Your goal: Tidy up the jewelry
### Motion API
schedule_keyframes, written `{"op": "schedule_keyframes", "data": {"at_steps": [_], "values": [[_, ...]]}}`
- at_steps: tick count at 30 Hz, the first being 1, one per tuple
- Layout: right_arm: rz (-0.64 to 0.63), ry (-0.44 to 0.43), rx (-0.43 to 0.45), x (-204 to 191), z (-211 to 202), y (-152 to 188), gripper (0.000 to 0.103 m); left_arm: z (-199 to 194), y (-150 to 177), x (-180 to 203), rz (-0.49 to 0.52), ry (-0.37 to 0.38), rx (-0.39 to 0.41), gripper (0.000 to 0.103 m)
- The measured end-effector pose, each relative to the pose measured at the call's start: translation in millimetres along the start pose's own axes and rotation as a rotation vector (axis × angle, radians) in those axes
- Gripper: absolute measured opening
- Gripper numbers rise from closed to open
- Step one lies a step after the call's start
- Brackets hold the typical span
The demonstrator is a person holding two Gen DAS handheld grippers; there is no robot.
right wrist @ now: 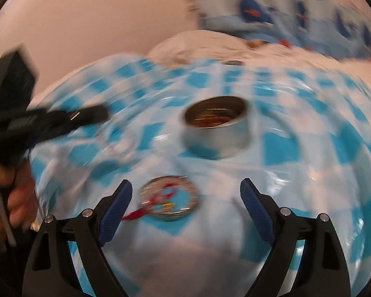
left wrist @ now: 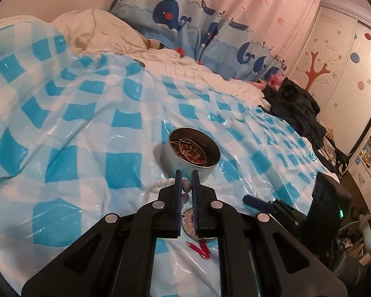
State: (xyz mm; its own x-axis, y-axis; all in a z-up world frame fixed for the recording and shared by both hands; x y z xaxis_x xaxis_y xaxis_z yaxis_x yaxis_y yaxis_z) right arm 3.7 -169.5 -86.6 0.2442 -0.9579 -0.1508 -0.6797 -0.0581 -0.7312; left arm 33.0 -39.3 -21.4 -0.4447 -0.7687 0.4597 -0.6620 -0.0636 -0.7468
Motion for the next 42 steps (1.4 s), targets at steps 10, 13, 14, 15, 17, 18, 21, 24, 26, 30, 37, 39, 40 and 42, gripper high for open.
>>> {"op": "schedule_keyframes", "data": {"at_steps": [10,13,14,15,17,18,21,24,26,30,37,39,40,42], "values": [[-0.098,0.029,-0.156,-14.4,31.5,11.1,0.085,3.4,-1.9,2.4,0.007,0.010,-0.005,0.006],[-0.131,0.037,-0.171,-19.1,36.8,10.2,0.072,4.5,-0.9,4.2,0.011,0.009,-0.008,0.006],[-0.123,0.031,-0.169,-17.9,36.3,10.4,0.065,4.5,-1.0,4.1,0.009,0.008,-0.008,0.006],[-0.109,0.018,-0.168,-16.6,35.4,10.6,0.064,4.5,-1.0,4.2,0.008,0.009,-0.007,0.006],[-0.087,0.002,-0.160,-14.2,32.4,9.6,0.064,4.8,-1.3,4.1,0.003,0.007,-0.004,0.006],[-0.081,0.000,-0.153,-14.1,30.1,9.2,0.064,4.5,-1.1,3.8,0.002,0.007,-0.003,0.006],[-0.045,-0.020,-0.114,-10.5,21.1,3.3,0.064,4.5,-1.5,3.5,0.001,0.011,-0.002,0.006],[-0.022,-0.032,-0.047,-7.4,6.2,-8.0,0.064,4.2,-3.6,4.2,-0.002,0.020,0.002,0.006],[-0.014,-0.022,-0.014,-4.0,-0.6,-16.1,0.064,4.7,-6.9,6.3,-0.008,0.035,0.008,0.006],[-0.011,0.025,0.012,8.0,-5.6,-32.3,0.064,12.0,-20.9,18.3,-0.007,0.082,0.019,0.006],[0.004,0.069,0.023,32.8,-7.8,-53.4,0.064,39.5,-59.8,48.8,0.032,0.144,0.039,0.006],[-0.001,0.077,0.023,37.6,-6.0,-58.0,0.064,55.1,-71.2,53.0,0.038,0.152,0.038,0.006],[-0.002,0.080,0.024,40.7,-4.3,-61.7,0.064,61.0,-74.3,52.7,0.033,0.158,0.038,0.006],[-0.007,0.085,0.025,43.9,0.0,-67.6,0.064,83.9,-77.1,42.4,-0.020,0.163,0.009,0.007]]}}
Point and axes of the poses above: each gripper's, at about its wrist camera, not at the fingertips, and z roughly the way its jaws point, x to its right, y to its underside, the point moved 6 cm from there along z, roughly the way its jaws point, and after that the axes turned 8 degrees about y, right-handed, at the moved point
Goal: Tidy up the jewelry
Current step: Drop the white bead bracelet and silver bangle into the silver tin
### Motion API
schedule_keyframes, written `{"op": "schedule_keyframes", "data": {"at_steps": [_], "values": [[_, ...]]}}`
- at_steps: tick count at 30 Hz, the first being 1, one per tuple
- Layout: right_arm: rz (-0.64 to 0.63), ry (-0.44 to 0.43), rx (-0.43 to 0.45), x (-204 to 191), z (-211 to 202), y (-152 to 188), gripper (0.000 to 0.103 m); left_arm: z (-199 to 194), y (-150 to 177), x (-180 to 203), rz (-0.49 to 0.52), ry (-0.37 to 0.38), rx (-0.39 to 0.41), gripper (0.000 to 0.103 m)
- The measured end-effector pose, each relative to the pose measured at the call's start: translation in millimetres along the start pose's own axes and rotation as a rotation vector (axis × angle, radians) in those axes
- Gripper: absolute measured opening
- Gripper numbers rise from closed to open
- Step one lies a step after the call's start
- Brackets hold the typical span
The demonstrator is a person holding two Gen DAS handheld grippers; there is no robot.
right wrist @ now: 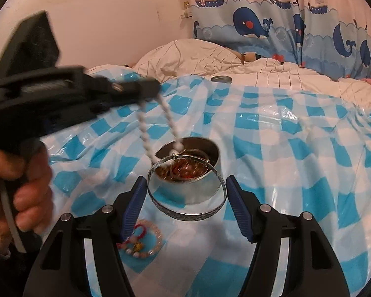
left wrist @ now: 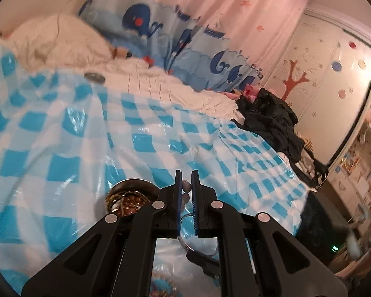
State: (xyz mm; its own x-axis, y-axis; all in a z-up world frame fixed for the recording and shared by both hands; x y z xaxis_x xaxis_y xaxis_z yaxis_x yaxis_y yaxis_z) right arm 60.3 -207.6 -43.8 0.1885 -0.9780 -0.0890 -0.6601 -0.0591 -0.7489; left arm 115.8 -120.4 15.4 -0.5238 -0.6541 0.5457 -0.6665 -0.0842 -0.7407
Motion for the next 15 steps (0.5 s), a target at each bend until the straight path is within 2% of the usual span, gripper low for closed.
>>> {"op": "schedule_keyframes", "data": {"at_steps": [2,3,4,7,11,13,15], "values": [[-0.013,0.005,-0.001,1.3,8.4,-7.0,0.064,24.5,7.8,-26.9,-0.081,-0.075,-0.090,0.007],[-0.021,0.005,-0.002,1.2,13.0,-10.2,0.064,27.3,10.4,-36.9,-0.100,-0.110,-0.099,0.007],[-0.033,0.005,-0.004,0.3,19.1,-14.3,0.064,25.9,11.9,-43.5,-0.116,-0.132,-0.093,0.008],[-0.066,0.001,-0.004,-5.8,35.3,-24.2,0.064,7.3,12.3,-65.5,-0.187,-0.192,-0.046,0.020],[-0.114,0.001,-0.035,-20.1,62.8,-26.5,0.065,-20.9,14.3,-75.3,-0.180,-0.260,-0.013,0.032],[-0.130,0.022,-0.068,-20.3,72.7,-21.5,0.066,-27.8,24.0,-72.9,-0.163,-0.275,-0.040,0.035],[-0.105,0.029,-0.062,-14.4,63.7,-18.6,0.067,-27.1,37.1,-69.1,-0.138,-0.275,-0.089,0.038]]}}
Point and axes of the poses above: each gripper's, at about its wrist camera, not at the fingertips, and z roughly the way its jaws point, x to its right, y to its underside, the point moved 6 cm from there along z, roughly the way its jaws point, and after that the axes turned 8 degrees about y, right-handed, at the moved point
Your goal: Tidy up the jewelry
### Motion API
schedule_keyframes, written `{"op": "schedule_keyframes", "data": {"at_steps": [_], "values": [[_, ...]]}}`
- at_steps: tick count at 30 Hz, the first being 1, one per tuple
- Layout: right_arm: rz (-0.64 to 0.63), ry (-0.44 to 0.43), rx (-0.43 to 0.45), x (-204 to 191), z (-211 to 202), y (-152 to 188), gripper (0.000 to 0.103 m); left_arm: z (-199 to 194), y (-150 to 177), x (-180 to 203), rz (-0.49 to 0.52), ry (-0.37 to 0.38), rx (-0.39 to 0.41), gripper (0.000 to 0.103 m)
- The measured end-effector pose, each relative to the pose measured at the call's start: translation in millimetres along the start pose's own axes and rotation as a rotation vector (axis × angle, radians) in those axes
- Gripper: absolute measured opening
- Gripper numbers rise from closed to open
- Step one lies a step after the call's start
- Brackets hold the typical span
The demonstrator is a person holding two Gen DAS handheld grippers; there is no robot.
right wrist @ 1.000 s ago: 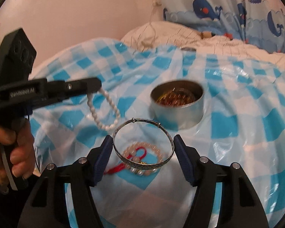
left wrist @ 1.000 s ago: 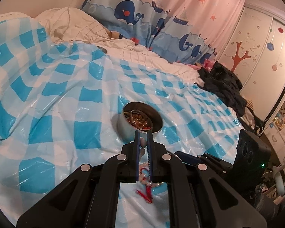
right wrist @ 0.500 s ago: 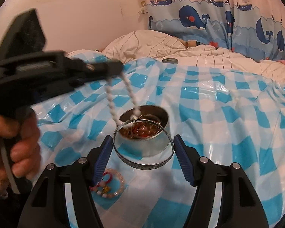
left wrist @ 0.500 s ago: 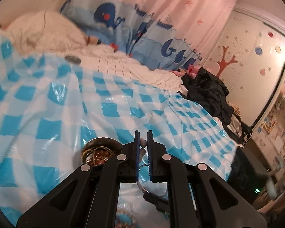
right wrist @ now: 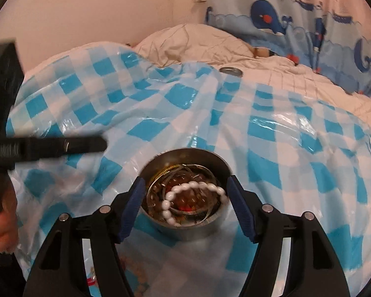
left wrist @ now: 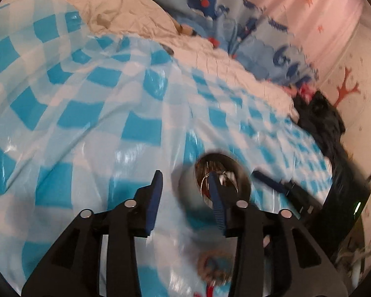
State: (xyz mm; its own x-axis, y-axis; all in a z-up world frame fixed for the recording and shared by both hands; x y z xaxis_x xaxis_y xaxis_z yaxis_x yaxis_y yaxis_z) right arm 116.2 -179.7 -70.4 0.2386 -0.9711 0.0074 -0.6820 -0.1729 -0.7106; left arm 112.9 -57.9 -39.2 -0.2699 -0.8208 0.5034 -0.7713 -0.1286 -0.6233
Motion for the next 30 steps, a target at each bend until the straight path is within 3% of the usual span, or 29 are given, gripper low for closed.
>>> {"op": "schedule_keyframes", "data": {"at_steps": [7,10,15,30], "values": [[0.091,0.007,-0.030,23.7,-59.8,44.1,0.069,12.0,70.2,35.5,0.225,0.012,-0.190,0.039],[0.133,-0.009,-0.037,24.5,-76.7,60.8,0.072,18.6,89.3,40.4,0.259,0.002,-0.226,0.039],[0.143,-0.022,-0.047,17.9,-76.6,69.5,0.073,17.4,104.1,37.4,0.257,-0.010,-0.216,0.039],[0.213,-0.056,-0.108,16.9,-55.8,82.6,0.076,19.5,102.0,33.3,0.120,0.074,-0.201,0.040]]}}
Point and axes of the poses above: each gripper's, at about its wrist camera, not at the fingertips, and z roughly the way its jaws point, x to its right, y to its underside, the point moved 6 cm from there along z, roughly the way its jaws point, and after that the axes turned 8 degrees about y, right-handed, at the moved point
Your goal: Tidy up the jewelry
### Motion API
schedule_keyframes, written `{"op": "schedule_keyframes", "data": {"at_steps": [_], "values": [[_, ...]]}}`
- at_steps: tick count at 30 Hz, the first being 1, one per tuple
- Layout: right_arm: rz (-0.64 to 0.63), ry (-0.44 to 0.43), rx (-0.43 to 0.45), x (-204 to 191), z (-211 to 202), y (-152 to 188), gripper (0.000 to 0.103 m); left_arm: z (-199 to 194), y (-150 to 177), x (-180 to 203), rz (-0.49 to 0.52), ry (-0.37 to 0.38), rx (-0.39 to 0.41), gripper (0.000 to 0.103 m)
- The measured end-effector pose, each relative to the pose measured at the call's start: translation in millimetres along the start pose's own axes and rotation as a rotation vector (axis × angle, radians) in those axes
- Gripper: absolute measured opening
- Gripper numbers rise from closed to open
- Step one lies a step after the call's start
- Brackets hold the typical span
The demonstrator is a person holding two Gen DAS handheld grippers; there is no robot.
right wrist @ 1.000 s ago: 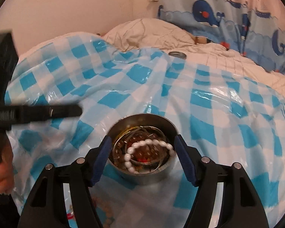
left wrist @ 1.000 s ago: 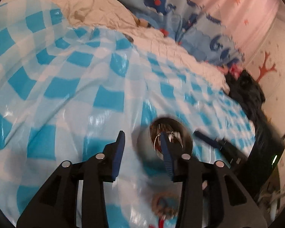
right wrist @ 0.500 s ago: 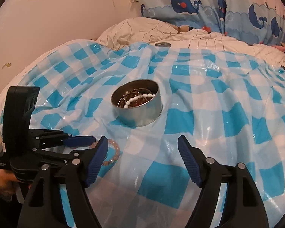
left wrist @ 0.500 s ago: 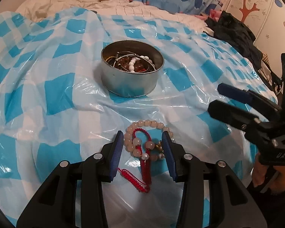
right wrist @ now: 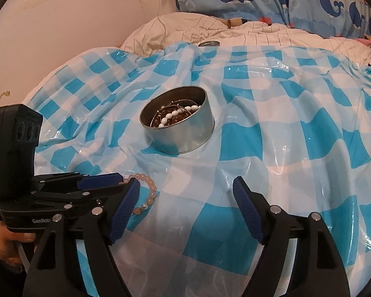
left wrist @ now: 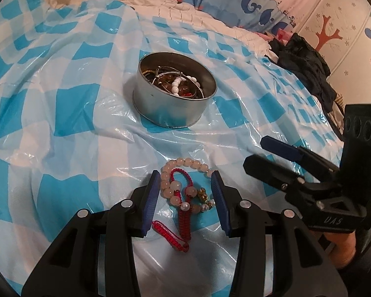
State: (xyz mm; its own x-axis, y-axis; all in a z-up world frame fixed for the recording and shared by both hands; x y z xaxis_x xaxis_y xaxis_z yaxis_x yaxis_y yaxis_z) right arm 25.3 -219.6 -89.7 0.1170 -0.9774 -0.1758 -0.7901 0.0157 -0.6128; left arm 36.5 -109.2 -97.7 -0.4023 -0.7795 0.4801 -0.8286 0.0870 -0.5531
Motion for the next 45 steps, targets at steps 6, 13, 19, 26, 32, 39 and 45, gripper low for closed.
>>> {"op": "schedule_keyframes", "data": {"at_steps": [6,13,19,26,32,39,45], "values": [[-0.002,0.000,-0.004,-0.4,1.6,0.8,0.076,-0.2,-0.2,-10.1,-0.080,0.070,0.008,0.007],[-0.006,0.004,-0.024,-1.1,5.0,3.0,0.076,-25.7,-17.2,-1.2,-0.086,0.172,0.091,0.006],[-0.023,-0.023,-0.033,-7.4,7.0,5.1,0.076,-51.0,-32.5,-5.3,-0.117,0.231,0.173,0.006],[-0.164,-0.134,-0.010,-66.3,14.4,6.8,0.087,-86.6,-49.8,0.7,-0.101,0.297,0.259,0.006],[-0.268,-0.161,-0.038,-100.5,33.7,13.6,0.092,-89.5,-50.9,-2.9,-0.106,0.294,0.265,0.006],[-0.254,-0.291,-0.080,-104.8,26.3,23.0,0.013,-89.2,-50.9,-4.1,-0.104,0.292,0.263,0.006],[-0.109,-0.388,-0.090,-86.2,14.7,21.2,0.011,-89.5,-52.1,-4.8,-0.107,0.288,0.265,0.006]]}}
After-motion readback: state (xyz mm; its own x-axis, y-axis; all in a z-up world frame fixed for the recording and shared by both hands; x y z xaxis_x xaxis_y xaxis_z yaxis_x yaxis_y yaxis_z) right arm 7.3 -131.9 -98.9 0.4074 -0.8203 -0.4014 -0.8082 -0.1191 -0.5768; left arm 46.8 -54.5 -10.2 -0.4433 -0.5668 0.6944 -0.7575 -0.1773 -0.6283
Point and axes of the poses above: each gripper's, at about its wrist camera, not at the fingertips, and z roughly the way its jaws point, x to its right, y to its underside, the point moved 6 cm from there along z, roughly the way its jaws point, and after that the axes turned 8 degrees about y, right-handed, at the moved point
